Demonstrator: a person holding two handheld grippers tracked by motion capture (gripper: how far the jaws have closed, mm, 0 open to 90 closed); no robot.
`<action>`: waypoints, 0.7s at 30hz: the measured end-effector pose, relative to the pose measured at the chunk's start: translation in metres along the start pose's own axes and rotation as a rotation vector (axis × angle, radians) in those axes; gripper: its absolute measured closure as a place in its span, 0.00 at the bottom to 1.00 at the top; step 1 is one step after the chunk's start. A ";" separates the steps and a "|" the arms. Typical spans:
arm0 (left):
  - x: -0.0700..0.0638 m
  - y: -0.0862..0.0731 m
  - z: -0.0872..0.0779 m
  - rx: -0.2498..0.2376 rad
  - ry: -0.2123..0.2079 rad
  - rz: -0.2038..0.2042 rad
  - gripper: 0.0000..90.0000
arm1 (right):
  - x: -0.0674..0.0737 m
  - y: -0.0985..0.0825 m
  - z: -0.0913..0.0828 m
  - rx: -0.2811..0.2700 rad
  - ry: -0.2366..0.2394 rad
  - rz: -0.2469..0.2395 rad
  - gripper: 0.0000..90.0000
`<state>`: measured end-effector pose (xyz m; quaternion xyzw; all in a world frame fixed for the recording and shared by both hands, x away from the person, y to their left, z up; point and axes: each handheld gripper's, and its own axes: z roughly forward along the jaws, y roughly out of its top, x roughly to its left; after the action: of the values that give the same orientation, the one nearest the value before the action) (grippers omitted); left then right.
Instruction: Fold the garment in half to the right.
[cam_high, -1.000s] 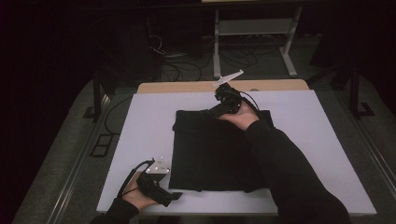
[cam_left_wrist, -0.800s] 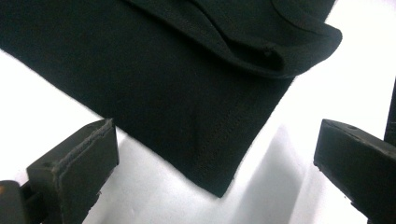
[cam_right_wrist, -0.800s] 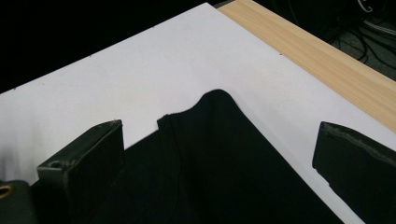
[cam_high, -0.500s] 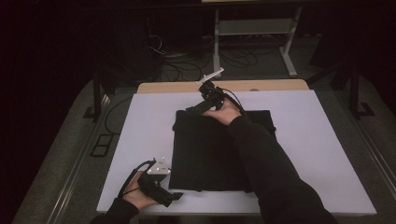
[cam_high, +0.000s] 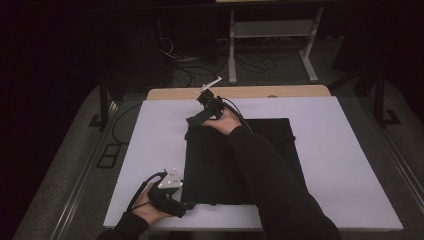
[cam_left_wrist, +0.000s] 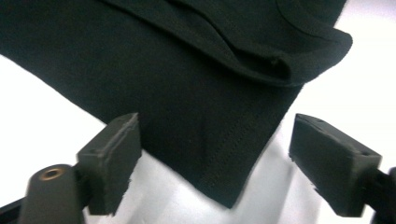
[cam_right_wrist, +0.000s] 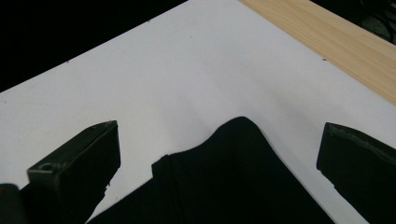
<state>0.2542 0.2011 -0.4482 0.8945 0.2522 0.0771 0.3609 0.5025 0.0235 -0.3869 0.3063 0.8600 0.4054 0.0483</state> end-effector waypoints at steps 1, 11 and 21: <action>0.000 0.000 0.000 -0.001 0.006 0.001 0.23 | 0.000 0.000 0.003 0.001 0.000 0.002 0.00; 0.002 0.003 -0.001 -0.006 0.015 -0.002 0.40 | -0.003 -0.004 0.028 -0.001 -0.003 0.027 0.00; 0.006 0.007 0.000 -0.006 -0.003 -0.023 0.61 | -0.010 -0.011 0.043 0.017 -0.034 0.046 0.00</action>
<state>0.2620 0.1996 -0.4441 0.8907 0.2616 0.0722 0.3648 0.5199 0.0412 -0.4253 0.3332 0.8551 0.3939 0.0511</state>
